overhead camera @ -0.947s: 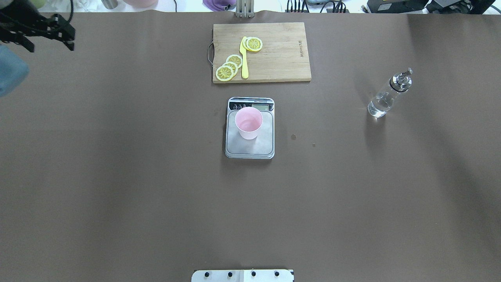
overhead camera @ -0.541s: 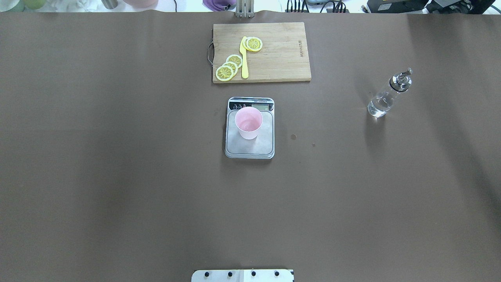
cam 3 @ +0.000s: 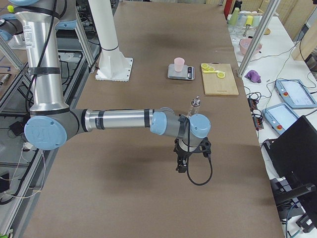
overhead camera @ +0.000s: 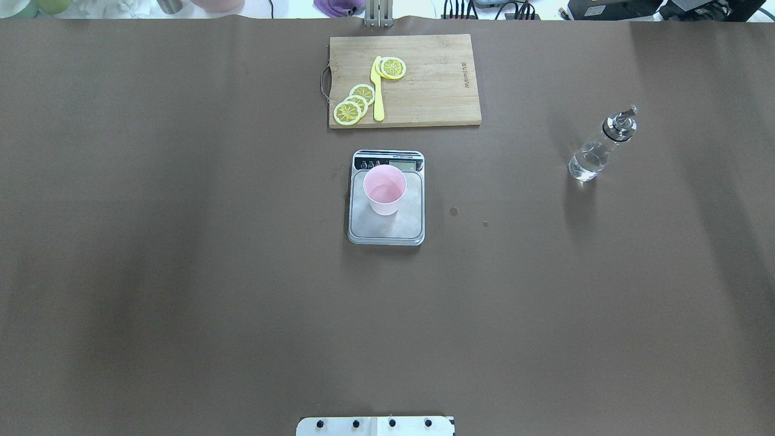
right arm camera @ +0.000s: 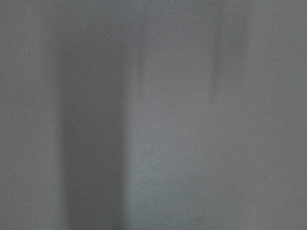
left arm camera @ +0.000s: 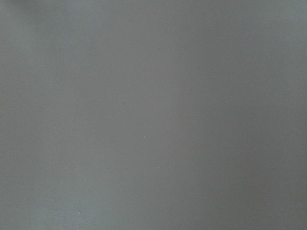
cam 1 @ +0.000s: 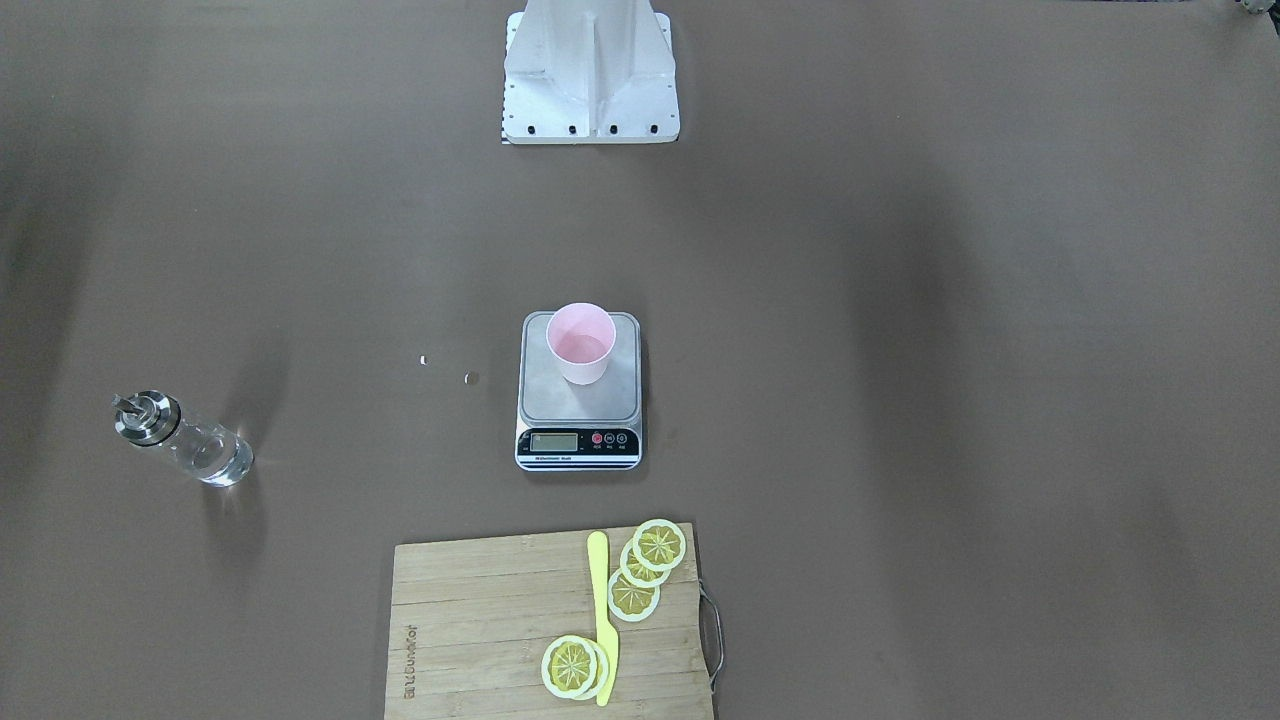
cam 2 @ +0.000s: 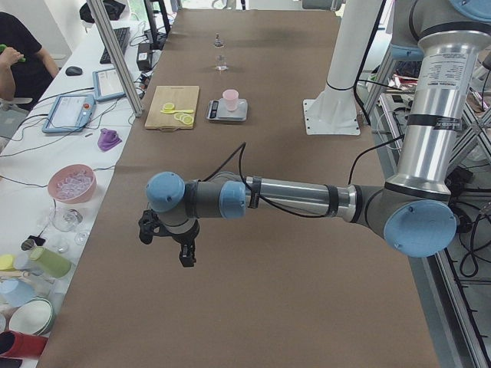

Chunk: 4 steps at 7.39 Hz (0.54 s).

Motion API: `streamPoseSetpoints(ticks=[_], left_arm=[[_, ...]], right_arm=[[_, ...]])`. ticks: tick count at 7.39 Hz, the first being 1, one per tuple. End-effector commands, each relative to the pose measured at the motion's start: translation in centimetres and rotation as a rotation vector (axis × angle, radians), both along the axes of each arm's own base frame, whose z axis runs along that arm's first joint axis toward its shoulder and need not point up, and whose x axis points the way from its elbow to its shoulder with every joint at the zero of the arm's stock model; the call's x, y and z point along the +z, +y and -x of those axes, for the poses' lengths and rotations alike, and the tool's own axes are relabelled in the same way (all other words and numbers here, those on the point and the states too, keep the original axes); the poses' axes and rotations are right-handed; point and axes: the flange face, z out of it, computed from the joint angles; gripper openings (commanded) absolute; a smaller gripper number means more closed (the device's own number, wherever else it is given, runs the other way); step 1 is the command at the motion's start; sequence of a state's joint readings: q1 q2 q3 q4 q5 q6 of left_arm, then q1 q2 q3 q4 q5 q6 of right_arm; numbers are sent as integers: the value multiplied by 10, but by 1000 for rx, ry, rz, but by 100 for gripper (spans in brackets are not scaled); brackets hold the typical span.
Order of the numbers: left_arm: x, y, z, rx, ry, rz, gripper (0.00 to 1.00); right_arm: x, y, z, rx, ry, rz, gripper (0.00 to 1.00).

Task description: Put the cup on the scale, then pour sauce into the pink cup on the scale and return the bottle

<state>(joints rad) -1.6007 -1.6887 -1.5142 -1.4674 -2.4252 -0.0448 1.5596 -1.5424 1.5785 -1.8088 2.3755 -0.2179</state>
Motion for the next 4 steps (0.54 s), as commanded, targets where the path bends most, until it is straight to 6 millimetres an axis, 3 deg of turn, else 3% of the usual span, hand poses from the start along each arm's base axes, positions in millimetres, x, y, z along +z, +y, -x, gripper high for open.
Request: streamPoseSetpoints(ticks=[1,2,4], left_arm=[[15,15,-1,1,19,-36,99],[30,27,-2,0,14,-51,99],[29,24,2,0,-54,-77,99]], right_arm=[[6,14,-10,36,-41,12,100],[2,12,-10,41,-37,7,100],[0,8,-11,40,-32,4,100]])
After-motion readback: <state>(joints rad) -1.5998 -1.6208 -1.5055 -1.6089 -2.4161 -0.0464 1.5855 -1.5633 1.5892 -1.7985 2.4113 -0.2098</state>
